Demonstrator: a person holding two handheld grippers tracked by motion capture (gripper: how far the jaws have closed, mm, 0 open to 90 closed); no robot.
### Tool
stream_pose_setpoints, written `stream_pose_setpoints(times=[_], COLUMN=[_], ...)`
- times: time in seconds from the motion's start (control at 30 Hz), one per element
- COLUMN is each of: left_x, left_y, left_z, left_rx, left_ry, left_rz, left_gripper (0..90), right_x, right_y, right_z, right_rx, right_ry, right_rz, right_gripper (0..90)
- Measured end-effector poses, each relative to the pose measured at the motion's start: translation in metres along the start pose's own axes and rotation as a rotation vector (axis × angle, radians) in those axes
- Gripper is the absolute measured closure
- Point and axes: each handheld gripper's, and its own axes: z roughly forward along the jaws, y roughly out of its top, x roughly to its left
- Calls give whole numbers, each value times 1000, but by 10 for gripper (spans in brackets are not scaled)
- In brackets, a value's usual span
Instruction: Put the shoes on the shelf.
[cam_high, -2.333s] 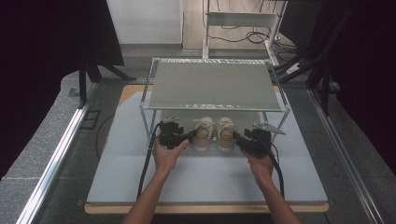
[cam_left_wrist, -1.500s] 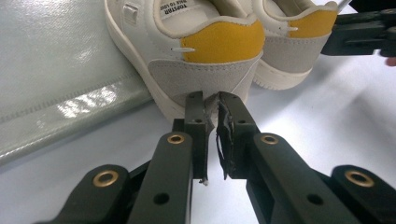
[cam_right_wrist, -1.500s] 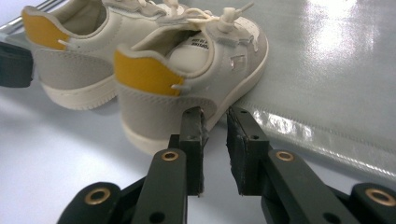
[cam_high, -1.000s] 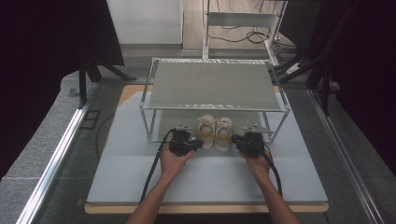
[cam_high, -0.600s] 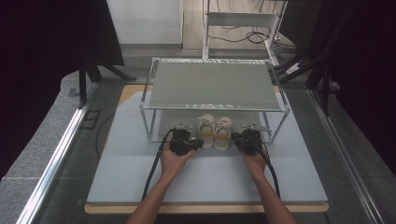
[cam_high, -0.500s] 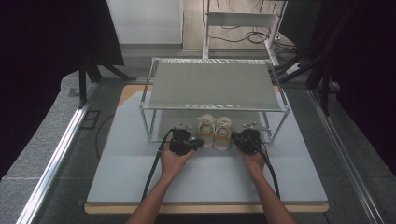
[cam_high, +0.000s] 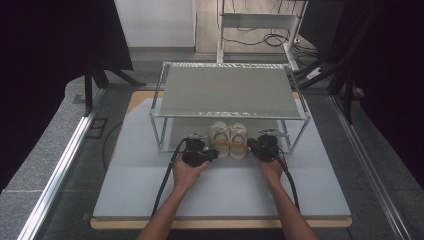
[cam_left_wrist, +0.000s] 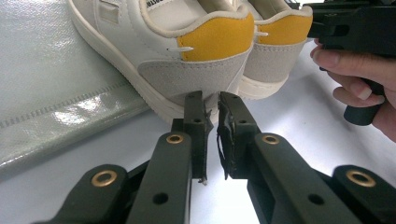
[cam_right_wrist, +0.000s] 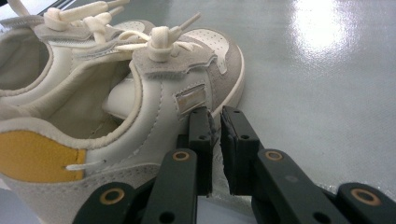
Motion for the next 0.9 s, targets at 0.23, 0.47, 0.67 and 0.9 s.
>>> stream_pose_setpoints(times=[0.23, 0.47, 0.67, 0.9], left_x=[-4, -7, -9, -3], left_y=[-2, -3, -1, 4], left_z=[-6, -6, 2, 5], left_rx=[-6, -10, -5, -9], left_ry=[17, 13, 49, 56], left_rz=[37, 54, 55, 45], left_gripper=[807, 828, 837, 857], right_x=[8, 30, 43, 38], right_y=[-7, -23, -24, -17], right_z=[-29, -69, -53, -39], right_rx=[0, -10, 25, 15], right_ry=[24, 126, 147, 119], right_rz=[-51, -155, -206, -180], right_gripper=[833, 894, 895, 896])
